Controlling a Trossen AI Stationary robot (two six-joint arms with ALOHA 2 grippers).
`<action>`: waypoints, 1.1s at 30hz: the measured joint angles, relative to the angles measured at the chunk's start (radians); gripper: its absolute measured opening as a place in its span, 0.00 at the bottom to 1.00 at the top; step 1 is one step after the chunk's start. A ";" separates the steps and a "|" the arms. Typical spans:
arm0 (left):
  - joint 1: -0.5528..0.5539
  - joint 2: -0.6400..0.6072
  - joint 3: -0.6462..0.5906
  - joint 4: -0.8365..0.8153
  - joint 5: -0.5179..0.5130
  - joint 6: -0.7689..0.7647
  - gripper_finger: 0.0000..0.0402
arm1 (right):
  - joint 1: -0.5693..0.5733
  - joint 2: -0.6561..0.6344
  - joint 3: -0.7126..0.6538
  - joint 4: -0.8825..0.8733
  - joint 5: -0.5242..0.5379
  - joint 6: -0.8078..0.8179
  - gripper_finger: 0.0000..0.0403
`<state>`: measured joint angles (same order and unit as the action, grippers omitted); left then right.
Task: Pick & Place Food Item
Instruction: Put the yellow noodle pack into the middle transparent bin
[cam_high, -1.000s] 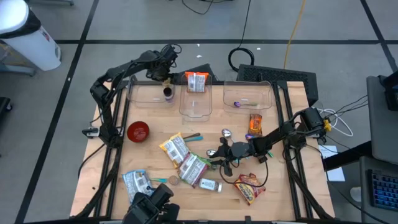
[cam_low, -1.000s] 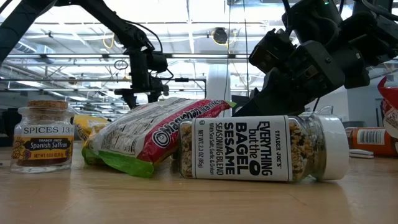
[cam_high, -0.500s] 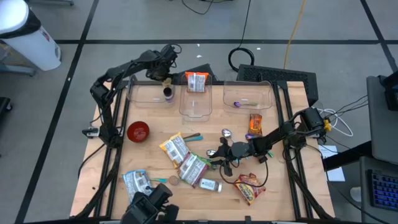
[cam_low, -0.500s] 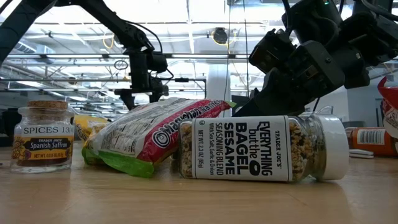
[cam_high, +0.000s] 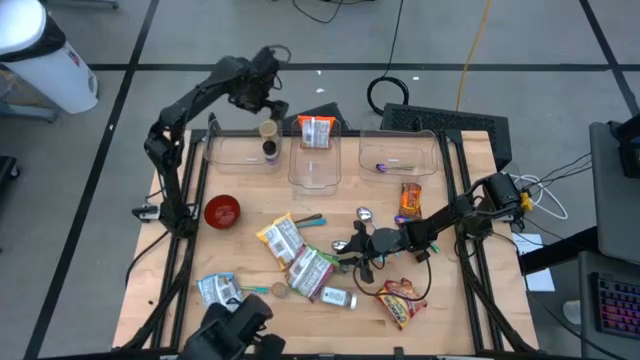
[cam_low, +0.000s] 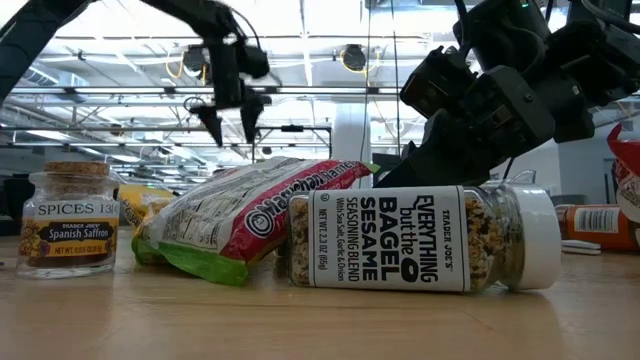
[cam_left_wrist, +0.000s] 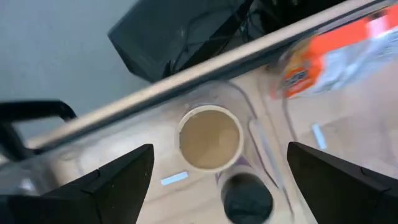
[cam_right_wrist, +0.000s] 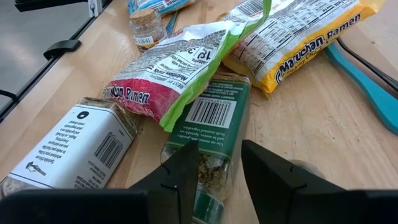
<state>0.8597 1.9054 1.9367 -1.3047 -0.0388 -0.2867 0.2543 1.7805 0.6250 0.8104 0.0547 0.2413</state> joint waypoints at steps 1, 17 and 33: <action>-0.009 -0.017 0.021 -0.006 -0.022 0.010 0.94 | 0.000 0.000 0.000 0.000 0.000 -0.003 0.28; -0.374 -0.717 -0.732 0.813 -0.113 0.062 0.94 | -0.077 0.000 0.000 0.046 -0.003 0.009 0.28; -0.829 -0.855 -1.629 2.122 -0.063 -0.037 0.94 | -0.088 0.000 -0.001 0.188 -0.007 0.008 0.28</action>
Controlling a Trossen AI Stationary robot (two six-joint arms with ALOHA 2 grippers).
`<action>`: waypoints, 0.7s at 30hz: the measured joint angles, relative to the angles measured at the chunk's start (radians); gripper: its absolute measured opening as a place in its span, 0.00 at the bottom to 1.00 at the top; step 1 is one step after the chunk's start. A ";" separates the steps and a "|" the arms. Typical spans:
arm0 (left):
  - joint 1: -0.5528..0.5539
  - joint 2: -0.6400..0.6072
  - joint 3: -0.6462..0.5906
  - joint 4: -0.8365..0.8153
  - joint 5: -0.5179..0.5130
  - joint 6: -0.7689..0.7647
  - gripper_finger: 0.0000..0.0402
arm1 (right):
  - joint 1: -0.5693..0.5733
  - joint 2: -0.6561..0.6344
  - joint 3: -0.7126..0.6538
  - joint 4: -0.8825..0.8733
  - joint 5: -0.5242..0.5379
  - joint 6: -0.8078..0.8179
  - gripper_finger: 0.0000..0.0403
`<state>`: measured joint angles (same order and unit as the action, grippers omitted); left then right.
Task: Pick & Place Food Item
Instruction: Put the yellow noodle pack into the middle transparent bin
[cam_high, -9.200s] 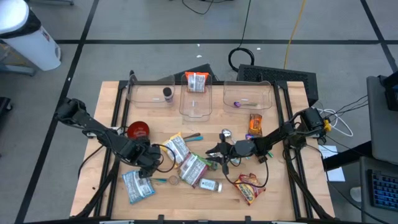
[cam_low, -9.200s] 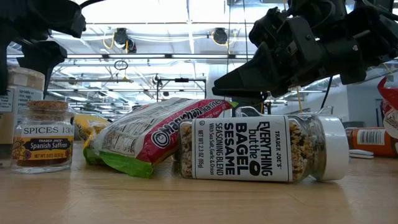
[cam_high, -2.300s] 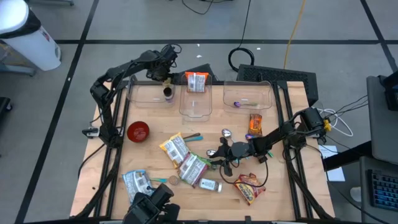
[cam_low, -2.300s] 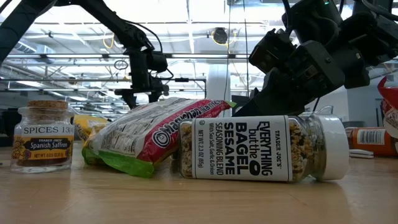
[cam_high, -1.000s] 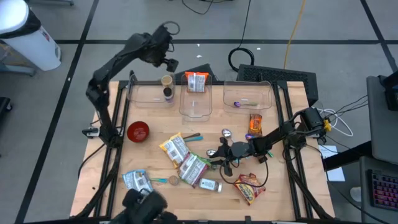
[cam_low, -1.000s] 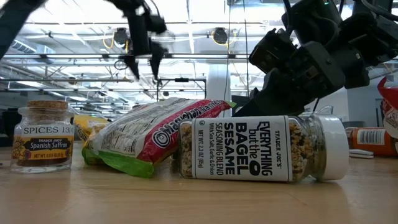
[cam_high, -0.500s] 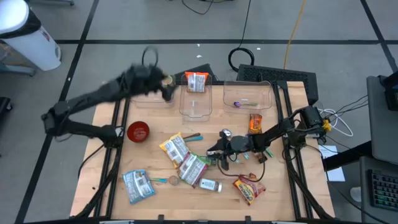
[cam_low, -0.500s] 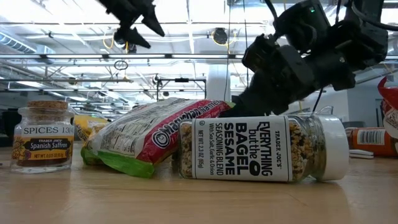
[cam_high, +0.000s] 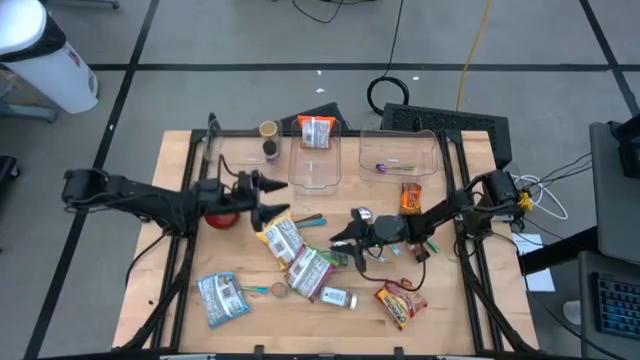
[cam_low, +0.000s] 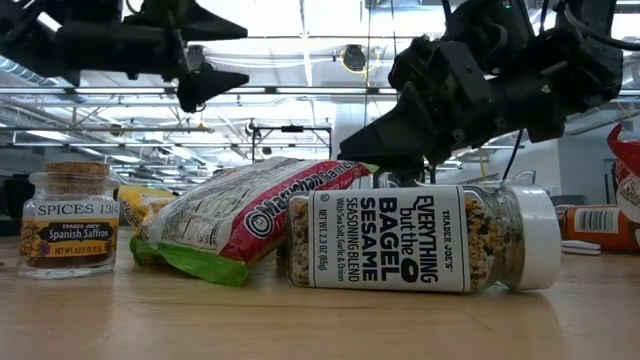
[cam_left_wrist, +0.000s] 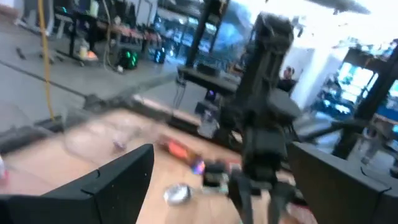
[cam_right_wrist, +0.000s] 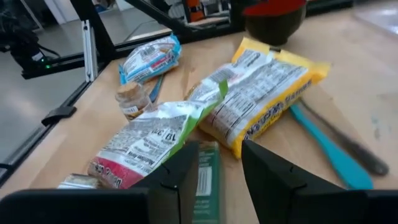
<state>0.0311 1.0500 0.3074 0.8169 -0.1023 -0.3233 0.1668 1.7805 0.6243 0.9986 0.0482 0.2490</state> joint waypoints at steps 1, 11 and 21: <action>-0.017 0.005 0.000 -0.002 -0.004 0.000 0.94 | -0.004 0.000 0.000 0.003 0.000 -0.025 0.28; -0.083 0.164 0.001 0.023 -0.014 0.088 0.94 | -0.114 0.000 0.000 0.138 0.000 -0.079 0.28; -0.052 0.206 0.062 0.069 -0.062 0.155 0.94 | -0.200 -0.096 0.000 0.109 -0.157 -0.110 0.28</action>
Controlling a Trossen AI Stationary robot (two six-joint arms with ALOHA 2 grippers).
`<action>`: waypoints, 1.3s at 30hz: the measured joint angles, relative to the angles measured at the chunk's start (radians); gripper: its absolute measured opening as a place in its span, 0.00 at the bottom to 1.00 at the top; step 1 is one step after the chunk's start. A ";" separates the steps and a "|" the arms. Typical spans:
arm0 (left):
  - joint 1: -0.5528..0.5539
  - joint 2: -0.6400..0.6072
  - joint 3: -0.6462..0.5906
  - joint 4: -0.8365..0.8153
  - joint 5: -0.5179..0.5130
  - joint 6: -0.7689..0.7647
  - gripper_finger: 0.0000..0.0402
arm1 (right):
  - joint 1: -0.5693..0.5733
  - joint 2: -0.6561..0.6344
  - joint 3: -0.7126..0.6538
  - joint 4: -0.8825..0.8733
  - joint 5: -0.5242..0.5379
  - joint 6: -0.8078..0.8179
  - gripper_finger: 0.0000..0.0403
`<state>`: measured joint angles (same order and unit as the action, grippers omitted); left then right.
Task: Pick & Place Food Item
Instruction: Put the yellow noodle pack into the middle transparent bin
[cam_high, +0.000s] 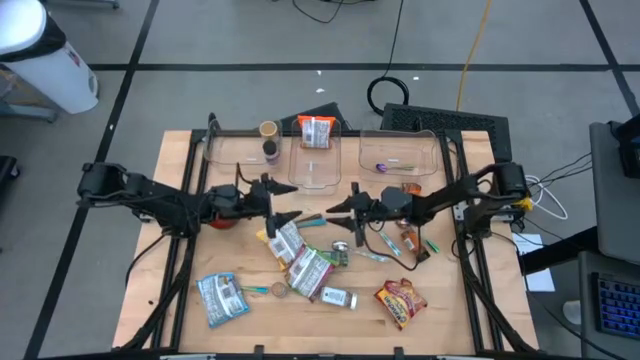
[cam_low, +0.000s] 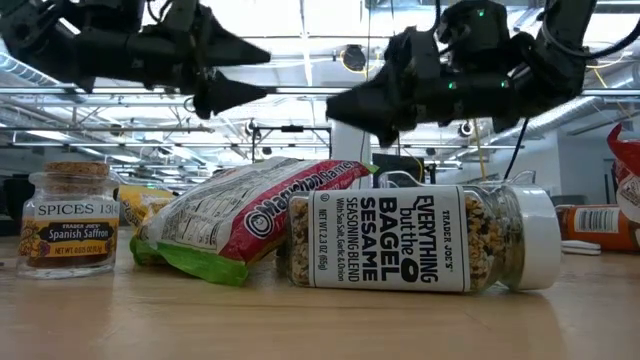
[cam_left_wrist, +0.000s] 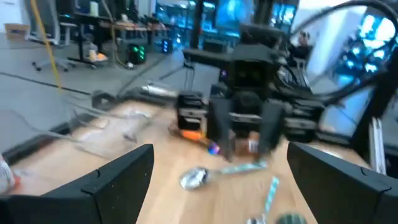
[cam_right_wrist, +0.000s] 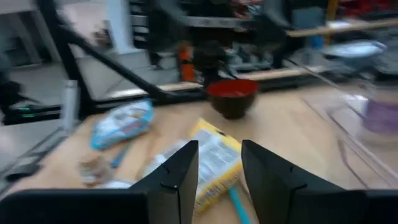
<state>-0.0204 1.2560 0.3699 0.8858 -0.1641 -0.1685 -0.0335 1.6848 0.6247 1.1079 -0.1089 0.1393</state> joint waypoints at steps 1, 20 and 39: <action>0.007 0.000 0.008 -0.016 0.026 0.000 0.94 | 0.000 -0.016 0.000 -0.019 -0.015 -0.002 0.28; 0.164 0.001 0.270 -1.173 0.256 -0.242 0.94 | -0.026 -0.145 0.000 -0.408 -0.019 -0.173 0.28; 0.280 0.110 0.269 -1.249 0.506 -0.279 0.94 | -0.044 -0.145 0.000 -0.462 -0.023 -0.178 0.28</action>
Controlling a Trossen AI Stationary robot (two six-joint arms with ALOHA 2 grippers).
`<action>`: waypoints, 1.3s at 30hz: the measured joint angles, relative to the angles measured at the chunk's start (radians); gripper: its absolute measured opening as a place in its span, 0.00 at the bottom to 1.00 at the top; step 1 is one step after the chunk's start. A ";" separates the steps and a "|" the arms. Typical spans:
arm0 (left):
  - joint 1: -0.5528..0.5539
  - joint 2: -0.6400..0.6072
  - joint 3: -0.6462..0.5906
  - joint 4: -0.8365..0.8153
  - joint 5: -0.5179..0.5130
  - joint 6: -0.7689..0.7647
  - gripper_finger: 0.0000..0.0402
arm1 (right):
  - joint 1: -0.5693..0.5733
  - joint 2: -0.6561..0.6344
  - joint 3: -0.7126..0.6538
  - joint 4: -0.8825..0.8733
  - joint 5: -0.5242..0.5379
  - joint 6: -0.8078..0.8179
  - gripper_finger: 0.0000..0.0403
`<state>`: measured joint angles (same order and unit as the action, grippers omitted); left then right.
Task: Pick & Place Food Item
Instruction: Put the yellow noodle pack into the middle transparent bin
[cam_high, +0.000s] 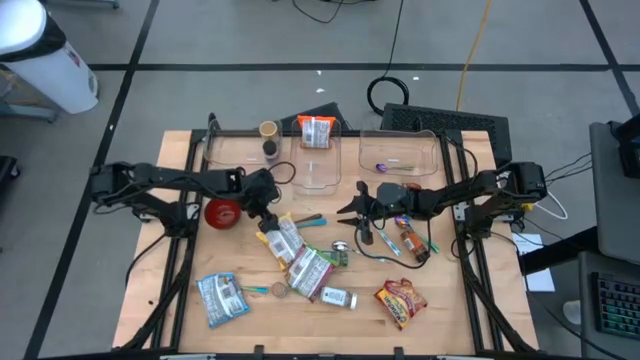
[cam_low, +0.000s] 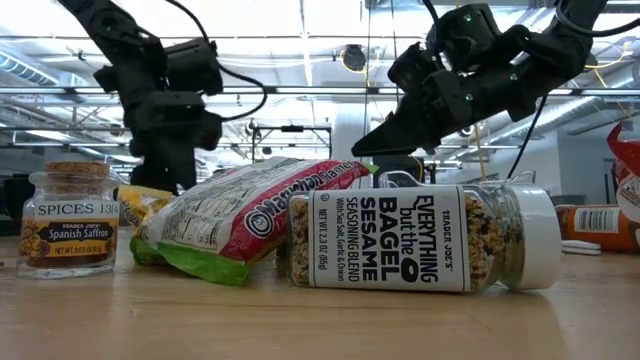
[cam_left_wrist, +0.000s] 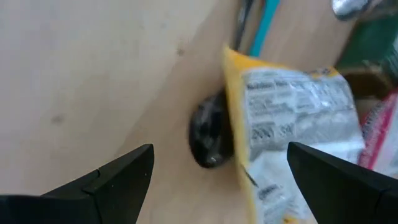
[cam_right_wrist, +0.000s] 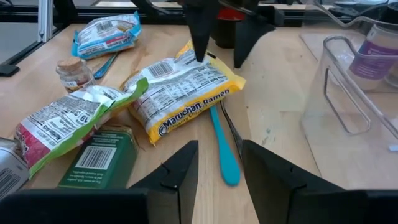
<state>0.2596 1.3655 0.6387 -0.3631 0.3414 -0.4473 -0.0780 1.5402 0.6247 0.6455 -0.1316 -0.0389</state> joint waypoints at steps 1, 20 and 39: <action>-0.001 0.010 0.001 0.008 0.010 0.000 0.94 | 0.000 0.000 0.000 -0.001 0.000 0.000 0.28; 0.003 0.033 0.001 0.012 0.068 0.033 0.42 | 0.001 0.000 0.000 -0.003 0.000 0.001 0.28; 0.046 0.033 0.260 -0.296 0.027 0.337 0.03 | 0.001 0.000 0.000 -0.008 0.000 0.001 0.28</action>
<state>0.3056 1.3987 0.8982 -0.6590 0.3682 -0.1107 -0.0772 1.5402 0.6243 0.6372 -0.1314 -0.0380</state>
